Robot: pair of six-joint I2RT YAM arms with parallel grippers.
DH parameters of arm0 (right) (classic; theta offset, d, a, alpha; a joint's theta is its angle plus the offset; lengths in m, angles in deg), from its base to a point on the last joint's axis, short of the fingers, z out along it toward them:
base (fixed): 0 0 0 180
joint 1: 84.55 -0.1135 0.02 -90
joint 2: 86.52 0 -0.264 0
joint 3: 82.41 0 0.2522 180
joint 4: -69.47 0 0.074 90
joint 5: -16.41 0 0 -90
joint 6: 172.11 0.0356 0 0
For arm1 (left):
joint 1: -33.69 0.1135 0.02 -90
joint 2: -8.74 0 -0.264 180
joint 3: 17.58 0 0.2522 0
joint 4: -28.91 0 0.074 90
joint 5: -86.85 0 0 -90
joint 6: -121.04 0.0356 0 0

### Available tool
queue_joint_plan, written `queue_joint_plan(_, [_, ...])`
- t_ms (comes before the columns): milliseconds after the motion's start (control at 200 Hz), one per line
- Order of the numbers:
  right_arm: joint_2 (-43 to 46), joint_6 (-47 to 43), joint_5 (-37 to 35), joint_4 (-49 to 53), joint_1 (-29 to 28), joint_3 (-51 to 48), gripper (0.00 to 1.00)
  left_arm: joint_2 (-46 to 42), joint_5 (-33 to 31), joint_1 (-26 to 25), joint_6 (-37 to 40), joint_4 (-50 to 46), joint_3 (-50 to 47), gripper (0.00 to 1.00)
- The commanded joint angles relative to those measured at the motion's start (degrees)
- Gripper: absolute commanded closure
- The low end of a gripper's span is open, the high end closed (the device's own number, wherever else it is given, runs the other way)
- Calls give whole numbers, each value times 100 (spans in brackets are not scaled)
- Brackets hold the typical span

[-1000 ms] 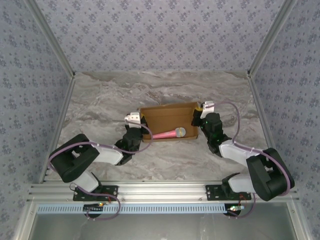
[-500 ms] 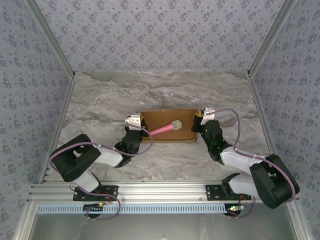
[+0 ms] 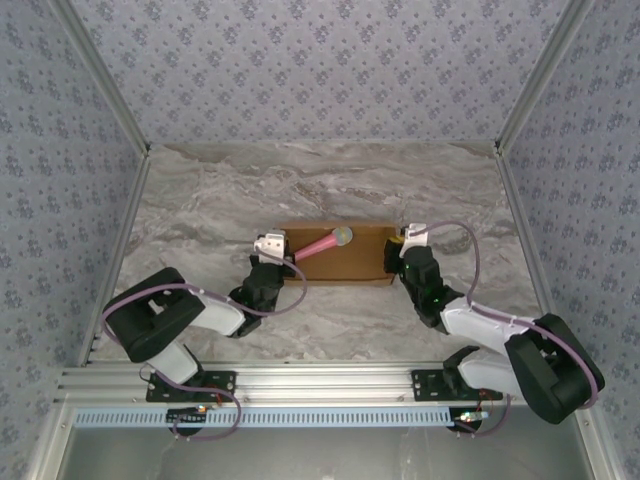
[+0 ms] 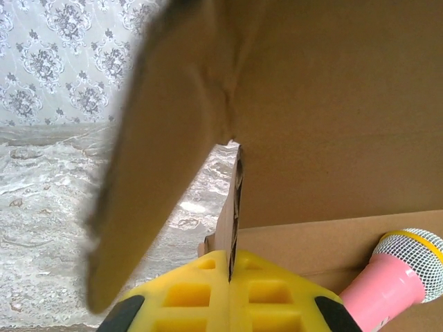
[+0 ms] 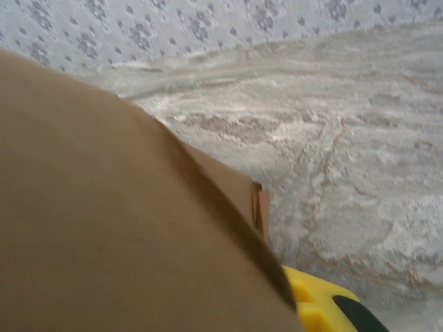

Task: Fold the paper box

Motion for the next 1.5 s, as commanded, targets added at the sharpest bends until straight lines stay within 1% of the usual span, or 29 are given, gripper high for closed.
queue_joint_plan(0, [208, 150, -219, 658, -18, 140, 77, 114, 75, -56, 289, -122, -102, 100])
queue_joint_plan(40, [287, 123, -232, 738, -14, 146, 73, 107, 79, -64, 304, -135, -96, 100])
queue_joint_plan(135, [524, 67, -185, 989, 3, 128, 61, 104, 52, -53, 295, -180, -71, 100])
queue_joint_plan(245, [946, -8, 37, 1392, -9, 102, 53, 131, 33, -56, 304, -184, -54, 100])
queue_joint_plan(340, [1429, -107, 218, 1992, -33, 177, 50, 139, 22, -52, 305, -209, -37, 100])
queue_joint_plan(430, [2053, -241, 332, 2805, -46, 396, 49, 115, 11, -55, 300, -263, -17, 100])
queue_joint_plan(535, [2635, -369, 391, 3759, -41, 863, 47, 62, -4, -61, 294, -318, 1, 100])
queue_joint_plan(620, [2793, -439, 408, 4359, -45, 1330, 45, 35, -1, -56, 283, -385, 25, 100])
queue_joint_plan(795, [2358, -616, 638, 4688, 22, 2185, 43, 44, -1, -61, 243, -395, 36, 100])
queue_joint_plan(909, [1677, -659, 796, 4787, 244, 2784, 42, 42, 34, -56, 179, -469, 72, 100])
queue_joint_plan(999, [1098, -556, 1150, 4930, 505, 3196, 42, 37, 59, -57, 138, -489, 78, 100])
queue_joint_plan(1094, [648, -490, 1323, 5094, 581, 3444, 43, -13, 51, -63, 86, -581, 95, 100])
queue_joint_plan(1219, [410, -357, 1454, 5212, 595, 3393, 43, -85, 70, -56, 6, -725, 100, 100])
queue_joint_plan(1344, [446, -219, 1528, 5188, 597, 3104, 44, -110, 60, -58, -76, -752, 76, 100])
queue_joint_plan(1494, [580, -85, 1537, 5075, 603, 2755, 44, -348, 92, -61, -335, -1101, 78, 85])
